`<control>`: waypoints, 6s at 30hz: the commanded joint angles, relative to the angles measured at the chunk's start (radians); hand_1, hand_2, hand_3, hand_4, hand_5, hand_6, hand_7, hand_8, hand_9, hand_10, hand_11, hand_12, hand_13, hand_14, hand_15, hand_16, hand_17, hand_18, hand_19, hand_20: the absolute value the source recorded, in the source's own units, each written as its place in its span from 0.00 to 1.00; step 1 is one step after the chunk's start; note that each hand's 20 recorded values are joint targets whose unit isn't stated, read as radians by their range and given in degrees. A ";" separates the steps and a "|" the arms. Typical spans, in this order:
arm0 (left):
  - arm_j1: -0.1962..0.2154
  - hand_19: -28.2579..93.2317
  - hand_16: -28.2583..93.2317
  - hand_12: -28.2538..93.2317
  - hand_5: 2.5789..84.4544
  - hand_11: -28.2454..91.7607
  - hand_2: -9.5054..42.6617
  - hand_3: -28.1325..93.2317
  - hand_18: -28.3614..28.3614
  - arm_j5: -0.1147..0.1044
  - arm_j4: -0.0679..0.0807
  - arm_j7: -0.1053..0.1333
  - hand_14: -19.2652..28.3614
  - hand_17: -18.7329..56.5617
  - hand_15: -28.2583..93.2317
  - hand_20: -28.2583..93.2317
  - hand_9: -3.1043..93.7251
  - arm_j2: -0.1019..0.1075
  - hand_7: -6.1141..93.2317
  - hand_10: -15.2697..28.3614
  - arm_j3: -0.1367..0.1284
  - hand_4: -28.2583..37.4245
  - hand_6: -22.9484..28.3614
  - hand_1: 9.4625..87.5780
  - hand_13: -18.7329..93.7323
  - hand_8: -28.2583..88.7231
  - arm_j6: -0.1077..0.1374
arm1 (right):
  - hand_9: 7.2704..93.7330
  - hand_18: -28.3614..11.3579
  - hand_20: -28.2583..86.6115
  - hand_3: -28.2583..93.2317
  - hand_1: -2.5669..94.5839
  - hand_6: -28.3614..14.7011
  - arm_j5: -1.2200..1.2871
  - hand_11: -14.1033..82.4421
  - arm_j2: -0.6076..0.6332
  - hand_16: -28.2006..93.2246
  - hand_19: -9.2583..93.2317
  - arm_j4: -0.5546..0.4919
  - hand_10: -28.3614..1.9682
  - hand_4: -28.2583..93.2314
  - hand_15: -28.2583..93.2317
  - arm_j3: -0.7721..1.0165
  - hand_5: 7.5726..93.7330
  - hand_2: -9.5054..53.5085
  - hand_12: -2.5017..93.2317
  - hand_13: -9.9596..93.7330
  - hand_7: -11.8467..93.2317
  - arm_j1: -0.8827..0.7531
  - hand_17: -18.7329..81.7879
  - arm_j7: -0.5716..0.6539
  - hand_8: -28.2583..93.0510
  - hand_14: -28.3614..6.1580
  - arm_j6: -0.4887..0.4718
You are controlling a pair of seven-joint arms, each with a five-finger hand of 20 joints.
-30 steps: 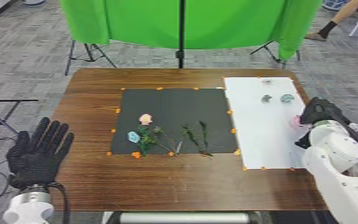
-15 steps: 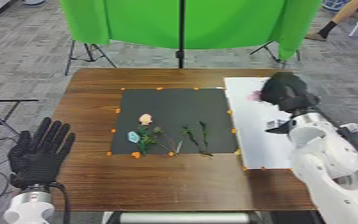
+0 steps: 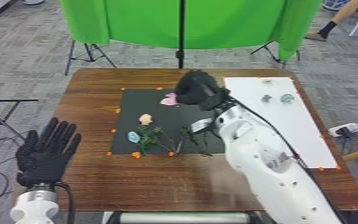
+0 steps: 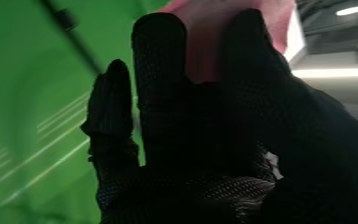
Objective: Arrange flowers
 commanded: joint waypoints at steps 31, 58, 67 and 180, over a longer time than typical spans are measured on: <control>-0.045 0.53 0.18 0.30 0.53 0.39 0.40 0.87 0.75 0.008 0.036 -0.082 0.74 0.15 0.49 0.33 0.46 0.020 0.15 0.70 0.021 0.00 0.63 0.24 0.44 0.16 -0.013 | 0.85 0.22 0.56 0.81 0.64 0.65 -0.338 0.20 -0.228 0.55 0.89 0.294 0.62 0.00 0.63 -0.089 0.85 0.00 0.33 0.74 0.41 -0.056 0.50 -0.110 0.24 0.64 0.099; -0.033 0.53 0.18 0.30 0.53 0.39 0.41 0.87 0.75 -0.021 0.042 -0.065 0.75 0.15 0.49 0.33 0.46 0.001 0.15 0.70 0.023 0.00 0.63 0.24 0.44 0.16 -0.003 | 0.68 0.23 0.55 0.83 0.61 0.67 -0.256 0.27 -0.222 0.52 0.87 0.260 0.61 0.00 0.66 -0.074 0.77 0.00 0.18 0.70 0.32 -0.096 0.47 -0.044 0.20 0.64 0.083; -0.038 0.53 0.18 0.30 0.53 0.39 0.41 0.87 0.75 -0.023 0.044 -0.065 0.75 0.15 0.49 0.33 0.46 0.000 0.15 0.70 0.021 0.00 0.63 0.24 0.44 0.16 -0.001 | 0.66 0.22 0.55 0.86 0.56 0.68 -0.233 0.27 -0.212 0.50 0.86 0.235 0.60 0.00 0.68 -0.078 0.72 0.00 0.18 0.68 0.28 -0.082 0.46 -0.036 0.18 0.59 0.075; 0.010 0.53 0.18 0.30 0.52 0.38 0.37 0.88 0.75 -0.004 0.016 0.006 0.75 0.15 0.49 0.33 0.45 -0.007 0.15 0.70 0.019 0.00 0.63 0.20 0.44 0.16 -0.041 | 0.93 0.19 0.56 0.78 0.66 0.66 -0.153 0.22 -0.001 0.55 0.88 0.065 0.61 0.00 0.63 0.013 0.84 0.00 0.42 0.78 0.40 -0.009 0.50 0.062 0.25 0.63 -0.184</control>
